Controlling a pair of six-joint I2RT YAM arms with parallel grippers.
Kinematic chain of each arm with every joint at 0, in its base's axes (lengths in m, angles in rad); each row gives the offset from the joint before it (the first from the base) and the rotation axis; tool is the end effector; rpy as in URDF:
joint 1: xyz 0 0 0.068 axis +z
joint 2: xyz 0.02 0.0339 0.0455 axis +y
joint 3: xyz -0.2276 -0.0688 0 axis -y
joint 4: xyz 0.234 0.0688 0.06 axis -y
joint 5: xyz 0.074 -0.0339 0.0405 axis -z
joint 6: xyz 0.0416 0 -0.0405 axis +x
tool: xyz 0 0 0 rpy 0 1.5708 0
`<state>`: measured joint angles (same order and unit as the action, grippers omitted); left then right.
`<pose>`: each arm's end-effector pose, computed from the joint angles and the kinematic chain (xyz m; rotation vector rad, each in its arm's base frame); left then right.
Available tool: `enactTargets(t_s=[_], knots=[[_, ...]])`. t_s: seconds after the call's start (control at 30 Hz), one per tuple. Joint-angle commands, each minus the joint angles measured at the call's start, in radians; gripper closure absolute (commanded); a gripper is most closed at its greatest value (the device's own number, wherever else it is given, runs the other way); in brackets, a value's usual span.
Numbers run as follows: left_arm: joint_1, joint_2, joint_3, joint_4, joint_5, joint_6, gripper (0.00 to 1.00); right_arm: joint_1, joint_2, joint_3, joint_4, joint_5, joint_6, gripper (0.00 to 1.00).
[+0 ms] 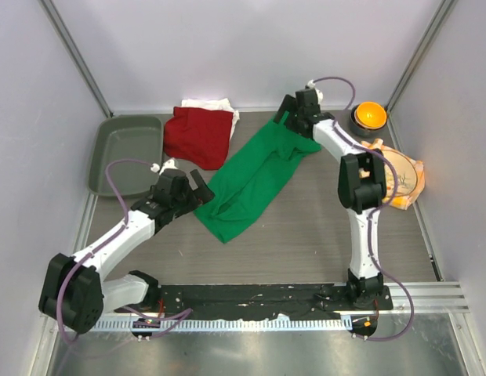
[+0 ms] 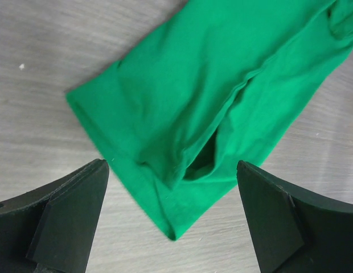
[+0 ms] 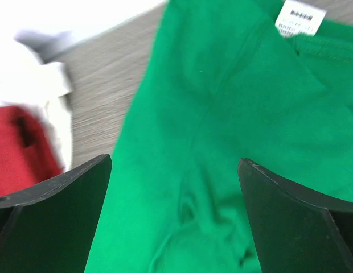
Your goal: Fold and stack the t-shirts
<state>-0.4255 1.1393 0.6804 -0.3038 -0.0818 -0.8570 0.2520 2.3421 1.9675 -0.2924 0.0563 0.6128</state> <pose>0.2242 -0.0979 0.1906 -0.5535 2.3299 -0.5339 0.4937 0.1247 0.1754 0.4374 2.2253 0.4033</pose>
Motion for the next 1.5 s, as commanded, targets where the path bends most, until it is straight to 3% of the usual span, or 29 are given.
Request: enactTargets(t_s=[0.0,0.33,0.57,0.87,1.07,1.17,1.37,1.47], knots=[[-0.005,0.086,0.051,0.225,0.039,0.018,0.0,0.004,-0.367,-0.129,0.124,0.044,-0.082,0.0],[-0.004,0.413,0.125,0.42,0.148,0.036,0.0,0.032,-0.801,-0.481,0.087,-0.013,-0.061,0.0],[-0.047,0.369,0.015,0.445,0.129,-0.004,0.0,0.038,-0.992,-0.653,0.032,-0.018,-0.08,0.0],[-0.294,0.114,-0.205,0.319,-0.108,-0.198,0.0,0.058,-1.121,-0.746,-0.097,-0.006,-0.111,0.0],[-0.574,-0.004,-0.223,0.178,-0.337,-0.423,0.0,0.059,-1.198,-0.769,-0.174,0.008,-0.137,0.0],[-0.74,0.057,-0.141,0.163,-0.44,-0.473,0.0,0.059,-1.23,-0.786,-0.208,0.008,-0.142,0.0],[-0.904,0.327,0.104,0.166,-0.503,-0.462,0.0,0.061,-1.296,-0.829,-0.258,0.036,-0.157,0.0],[-0.937,0.372,0.212,0.152,-0.52,-0.401,0.0,0.061,-1.33,-0.849,-0.258,0.036,-0.165,0.0]])
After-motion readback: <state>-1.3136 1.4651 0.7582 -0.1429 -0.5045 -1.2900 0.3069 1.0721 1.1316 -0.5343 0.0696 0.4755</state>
